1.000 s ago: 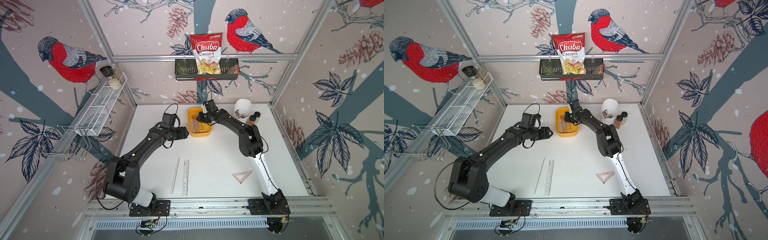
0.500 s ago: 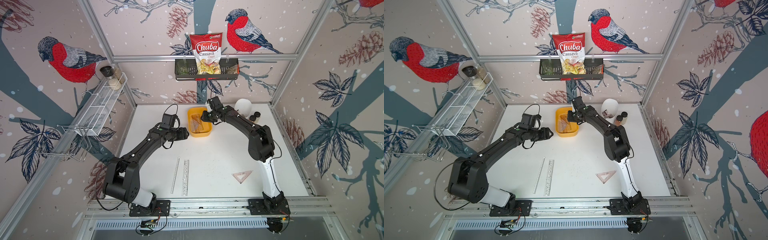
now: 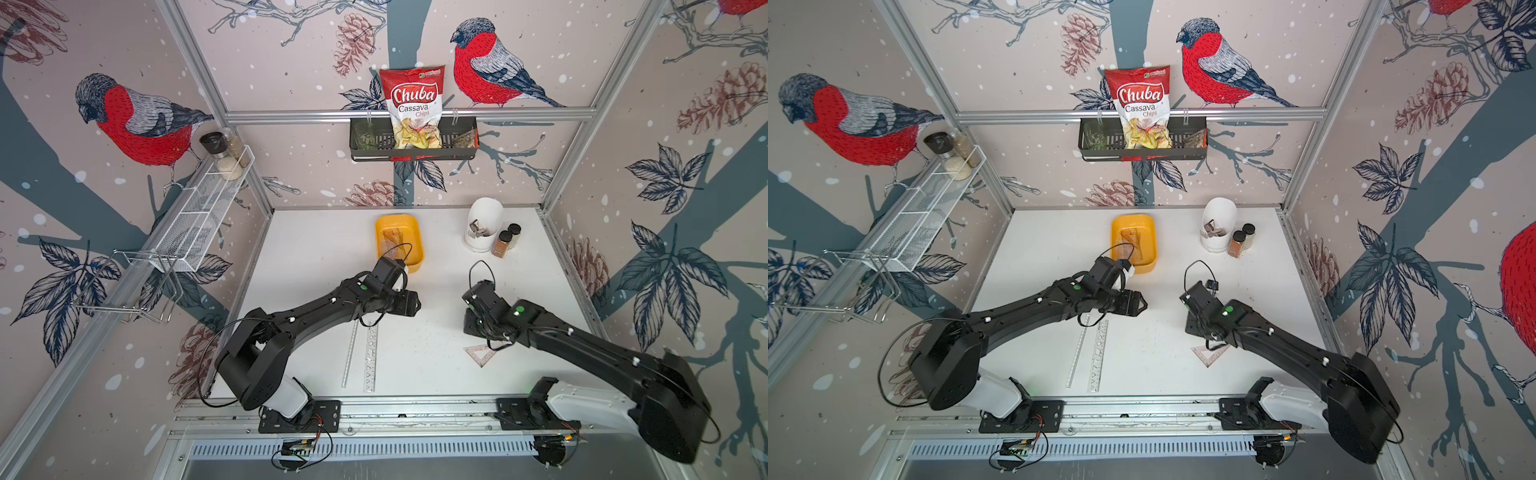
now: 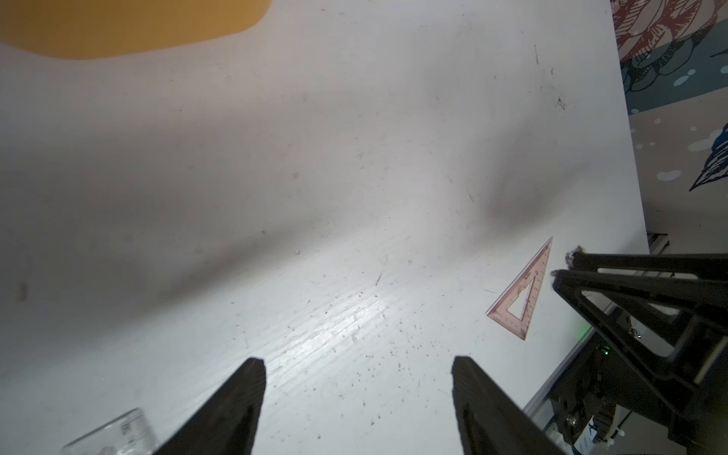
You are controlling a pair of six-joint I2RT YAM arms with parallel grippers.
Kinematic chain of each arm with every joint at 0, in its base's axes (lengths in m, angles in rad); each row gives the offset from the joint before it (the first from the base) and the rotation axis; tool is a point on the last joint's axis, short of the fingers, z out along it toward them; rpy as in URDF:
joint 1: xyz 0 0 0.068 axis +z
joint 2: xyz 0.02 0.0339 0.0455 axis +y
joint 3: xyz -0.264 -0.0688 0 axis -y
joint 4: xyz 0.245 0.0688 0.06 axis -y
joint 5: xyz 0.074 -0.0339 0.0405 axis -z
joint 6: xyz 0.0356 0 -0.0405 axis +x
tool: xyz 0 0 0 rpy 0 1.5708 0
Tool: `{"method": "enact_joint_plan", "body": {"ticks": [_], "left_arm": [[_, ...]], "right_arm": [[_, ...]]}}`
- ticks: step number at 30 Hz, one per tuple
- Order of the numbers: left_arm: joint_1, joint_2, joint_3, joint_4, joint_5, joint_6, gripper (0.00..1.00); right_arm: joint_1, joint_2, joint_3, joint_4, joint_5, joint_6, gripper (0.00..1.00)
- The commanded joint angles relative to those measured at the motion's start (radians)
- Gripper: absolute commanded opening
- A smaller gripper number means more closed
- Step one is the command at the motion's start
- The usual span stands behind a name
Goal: Put the scattered rulers into the storage box
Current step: Place the ruler in the storage box, then pick up the ruler from the center of the board.
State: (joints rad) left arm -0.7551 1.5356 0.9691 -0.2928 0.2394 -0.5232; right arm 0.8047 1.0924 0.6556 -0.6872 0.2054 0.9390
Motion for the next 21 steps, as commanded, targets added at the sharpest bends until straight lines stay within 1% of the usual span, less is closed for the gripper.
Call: {"method": "enact_joint_plan", "body": {"ticks": [1, 4, 11, 15, 21], "left_arm": [[-0.016, 0.015, 0.009, 0.048, -0.017, -0.015, 0.79], [-0.016, 0.031, 0.012, 0.056, -0.014, -0.007, 0.80], [-0.016, 0.049, 0.021, 0.044, -0.012, 0.008, 0.80], [-0.015, 0.041, 0.010, 0.045, -0.017, 0.009, 0.80], [-0.015, 0.017, -0.012, 0.040, -0.034, 0.006, 0.80]], "right_arm": [[0.010, -0.086, -0.080, -0.118, 0.063, 0.211, 0.47], [0.011, -0.129, -0.137, -0.119, 0.047, 0.246, 0.48], [0.012, -0.129, -0.191, -0.094, 0.009, 0.270, 0.47], [0.011, -0.127, -0.230, -0.020, 0.000, 0.255, 0.46], [-0.006, -0.058, -0.236, 0.066, 0.014, 0.206, 0.44]]}}
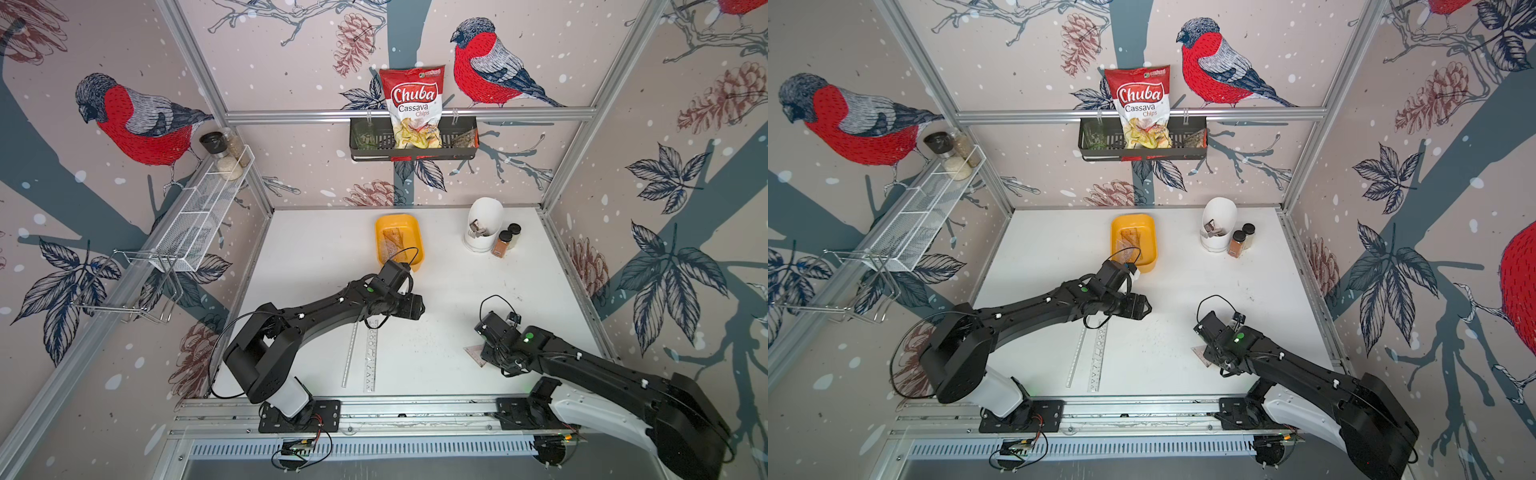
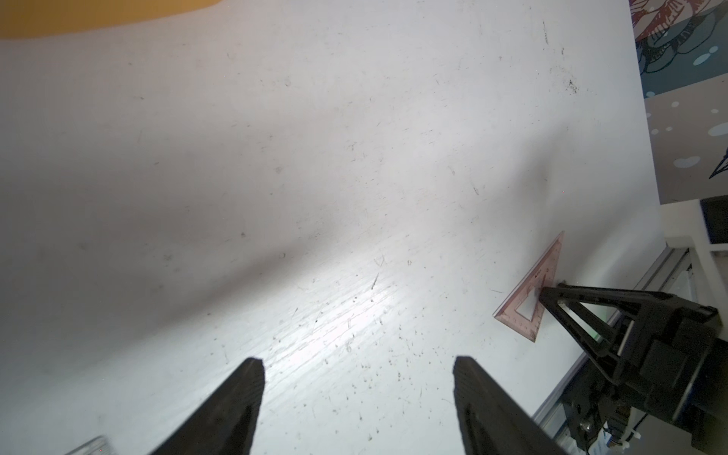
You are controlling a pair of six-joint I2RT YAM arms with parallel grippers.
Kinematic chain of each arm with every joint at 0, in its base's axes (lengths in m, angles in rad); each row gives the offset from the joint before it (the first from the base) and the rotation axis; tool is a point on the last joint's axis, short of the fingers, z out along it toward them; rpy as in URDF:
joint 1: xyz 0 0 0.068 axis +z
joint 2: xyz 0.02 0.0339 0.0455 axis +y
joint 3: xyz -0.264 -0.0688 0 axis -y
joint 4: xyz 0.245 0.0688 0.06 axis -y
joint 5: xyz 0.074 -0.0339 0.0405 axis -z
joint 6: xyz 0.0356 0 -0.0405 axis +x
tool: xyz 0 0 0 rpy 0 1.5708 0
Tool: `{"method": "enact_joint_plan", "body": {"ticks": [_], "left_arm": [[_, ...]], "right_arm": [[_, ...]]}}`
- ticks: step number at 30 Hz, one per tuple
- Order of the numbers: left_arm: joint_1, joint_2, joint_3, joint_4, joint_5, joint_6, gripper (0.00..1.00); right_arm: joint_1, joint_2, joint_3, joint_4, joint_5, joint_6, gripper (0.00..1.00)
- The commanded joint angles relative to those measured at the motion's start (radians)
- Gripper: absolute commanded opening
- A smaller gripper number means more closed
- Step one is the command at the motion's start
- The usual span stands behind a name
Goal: Put the scattered rulers into the storage box
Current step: Pick up the ruler from the center of the board.
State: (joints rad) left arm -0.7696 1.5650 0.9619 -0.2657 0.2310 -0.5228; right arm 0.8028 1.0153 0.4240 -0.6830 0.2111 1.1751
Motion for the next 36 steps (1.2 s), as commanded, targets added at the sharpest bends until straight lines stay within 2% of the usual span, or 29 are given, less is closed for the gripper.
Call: {"method": "enact_joint_plan", "body": {"ticks": [1, 6, 11, 20, 24, 28, 34, 36], "left_arm": [[0.000, -0.017, -0.006, 0.012, -0.030, 0.007, 0.80], [0.000, -0.025, -0.012, 0.008, -0.045, 0.008, 0.79], [0.003, -0.015, -0.015, 0.011, -0.045, 0.005, 0.79], [0.011, -0.011, -0.031, 0.014, -0.051, 0.000, 0.78], [0.017, -0.004, -0.043, 0.020, -0.042, -0.003, 0.78], [0.032, -0.007, -0.063, 0.036, 0.000, -0.007, 0.74], [0.038, 0.009, -0.090, 0.099, 0.149, -0.016, 0.67], [0.038, 0.030, -0.097, 0.136, 0.219, -0.021, 0.65]], "right_arm": [[-0.005, 0.032, -0.006, 0.073, 0.007, -0.036, 0.44], [-0.007, 0.103, 0.004, 0.140, 0.010, -0.099, 0.39], [0.002, 0.213, 0.072, 0.199, 0.006, -0.186, 0.28], [0.052, 0.488, 0.263, 0.333, 0.002, -0.377, 0.27], [0.051, 0.556, 0.341, 0.368, -0.030, -0.412, 0.27], [0.041, 0.545, 0.352, 0.393, -0.065, -0.425, 0.30], [-0.028, 0.411, 0.228, 0.523, -0.163, -0.470, 0.34], [-0.059, 0.372, 0.178, 0.589, -0.222, -0.485, 0.29]]}}
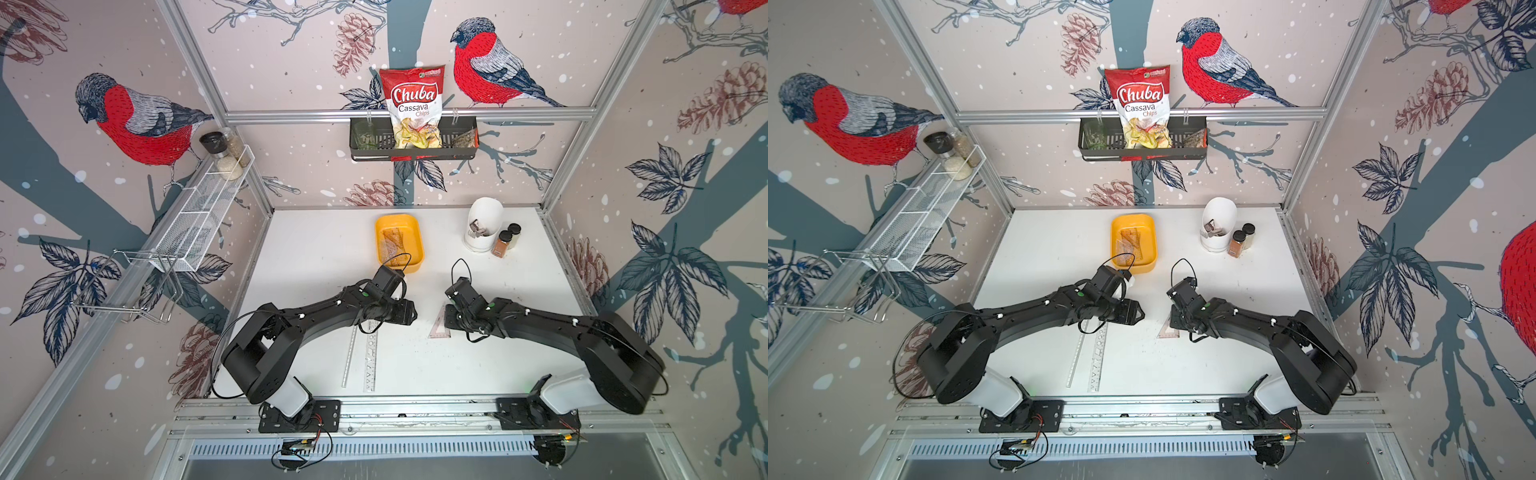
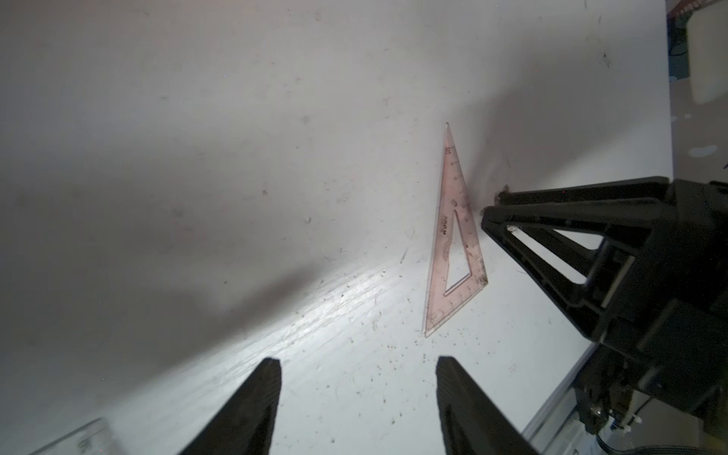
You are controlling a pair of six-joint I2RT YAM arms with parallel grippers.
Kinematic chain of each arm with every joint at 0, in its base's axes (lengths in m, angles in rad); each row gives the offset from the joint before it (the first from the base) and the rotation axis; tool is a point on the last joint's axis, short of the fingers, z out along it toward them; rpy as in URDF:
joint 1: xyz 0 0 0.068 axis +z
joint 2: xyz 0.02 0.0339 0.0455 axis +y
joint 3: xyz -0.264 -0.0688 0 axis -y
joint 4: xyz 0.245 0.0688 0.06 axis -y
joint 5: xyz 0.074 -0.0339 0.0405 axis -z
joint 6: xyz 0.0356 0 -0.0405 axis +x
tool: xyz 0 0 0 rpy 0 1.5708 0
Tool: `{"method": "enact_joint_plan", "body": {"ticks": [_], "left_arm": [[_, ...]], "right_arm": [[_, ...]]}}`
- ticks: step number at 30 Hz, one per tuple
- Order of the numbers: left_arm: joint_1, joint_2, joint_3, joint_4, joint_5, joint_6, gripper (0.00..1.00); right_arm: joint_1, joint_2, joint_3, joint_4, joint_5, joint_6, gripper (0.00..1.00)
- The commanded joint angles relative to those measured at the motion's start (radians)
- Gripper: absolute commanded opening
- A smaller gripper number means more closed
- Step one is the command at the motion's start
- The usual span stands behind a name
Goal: Put the scattered rulers into the storage box
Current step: Pick up the ruler from the center of the board.
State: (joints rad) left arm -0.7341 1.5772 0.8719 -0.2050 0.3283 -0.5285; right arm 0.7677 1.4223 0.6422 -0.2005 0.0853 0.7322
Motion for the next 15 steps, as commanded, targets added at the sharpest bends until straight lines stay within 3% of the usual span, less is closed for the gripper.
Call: {"method": "enact_joint_plan", "body": {"ticks": [1, 7, 15], "left_arm": [[0.002, 0.026, -0.012, 0.093, 0.152, -0.019, 0.64], [-0.002, 0.081, -0.011, 0.138, 0.243, -0.045, 0.64], [-0.029, 0.148, 0.019, 0.125, 0.251, -0.062, 0.64]], "right_arm": [[-0.038, -0.053, -0.064, 0.137, -0.124, -0.045, 0.26], [-0.098, -0.125, -0.162, 0.245, -0.219, -0.066, 0.17], [-0.128, -0.129, -0.210, 0.313, -0.271, -0.084, 0.10]]}}
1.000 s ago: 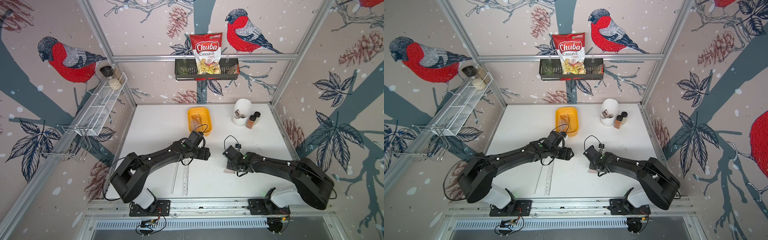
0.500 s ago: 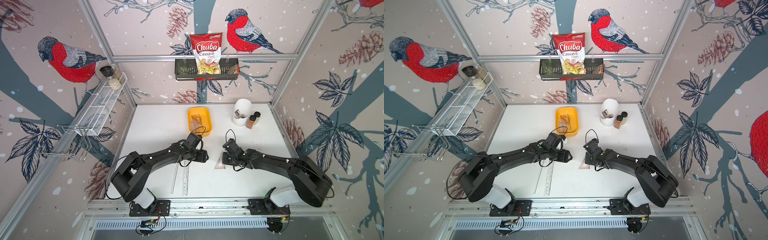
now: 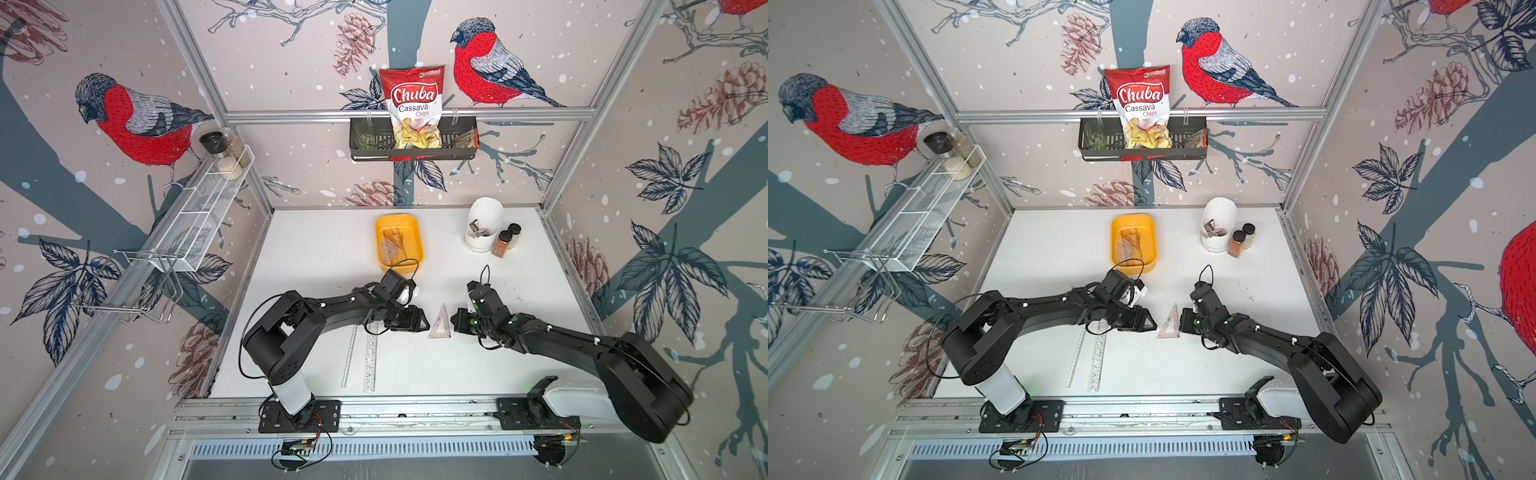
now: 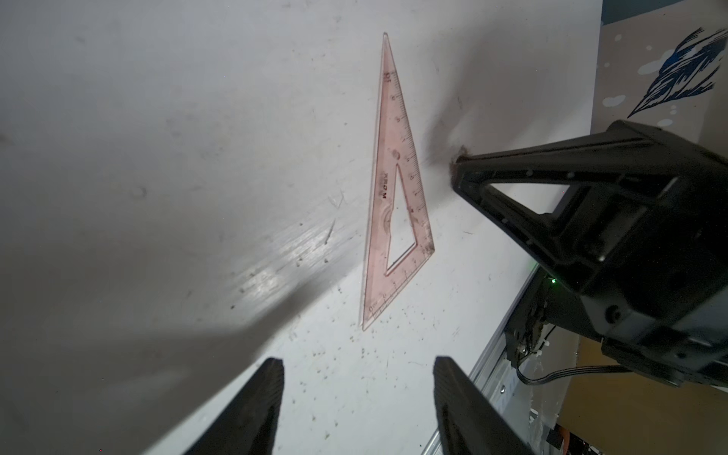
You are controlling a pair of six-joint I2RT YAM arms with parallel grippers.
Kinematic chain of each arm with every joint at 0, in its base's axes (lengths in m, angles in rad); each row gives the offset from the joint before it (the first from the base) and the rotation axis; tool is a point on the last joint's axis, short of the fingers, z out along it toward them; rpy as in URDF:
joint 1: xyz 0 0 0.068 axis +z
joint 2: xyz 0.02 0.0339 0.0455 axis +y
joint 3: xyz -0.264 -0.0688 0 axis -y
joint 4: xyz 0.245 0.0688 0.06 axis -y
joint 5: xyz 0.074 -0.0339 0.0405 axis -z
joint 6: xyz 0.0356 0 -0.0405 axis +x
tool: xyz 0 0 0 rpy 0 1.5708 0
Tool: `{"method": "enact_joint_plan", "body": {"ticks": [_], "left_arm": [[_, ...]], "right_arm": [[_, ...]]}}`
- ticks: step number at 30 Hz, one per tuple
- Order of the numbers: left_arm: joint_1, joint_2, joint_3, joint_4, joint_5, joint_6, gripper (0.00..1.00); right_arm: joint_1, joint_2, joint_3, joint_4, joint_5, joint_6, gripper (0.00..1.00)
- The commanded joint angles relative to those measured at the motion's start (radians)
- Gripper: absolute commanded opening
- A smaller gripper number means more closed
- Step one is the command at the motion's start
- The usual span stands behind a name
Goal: Put the scattered rulers into the storage box
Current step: Pick up the ruler from the center of the board.
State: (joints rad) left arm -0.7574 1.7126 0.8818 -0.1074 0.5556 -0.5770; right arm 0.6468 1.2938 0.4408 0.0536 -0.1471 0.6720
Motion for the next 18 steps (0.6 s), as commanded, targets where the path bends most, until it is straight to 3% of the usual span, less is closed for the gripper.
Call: {"method": "enact_joint_plan", "body": {"ticks": [1, 10, 18], "left_arm": [[-0.008, 0.019, 0.013, 0.027, 0.024, -0.014, 0.64], [-0.019, 0.061, 0.027, 0.026, 0.029, -0.027, 0.54], [-0.020, 0.083, 0.029, 0.026, 0.026, -0.031, 0.52]], "right_arm": [[-0.008, 0.002, -0.012, 0.066, -0.045, -0.025, 0.10], [-0.011, 0.043, -0.025, 0.129, -0.088, -0.031, 0.10], [-0.012, 0.068, -0.041, 0.153, -0.092, -0.030, 0.10]]}}
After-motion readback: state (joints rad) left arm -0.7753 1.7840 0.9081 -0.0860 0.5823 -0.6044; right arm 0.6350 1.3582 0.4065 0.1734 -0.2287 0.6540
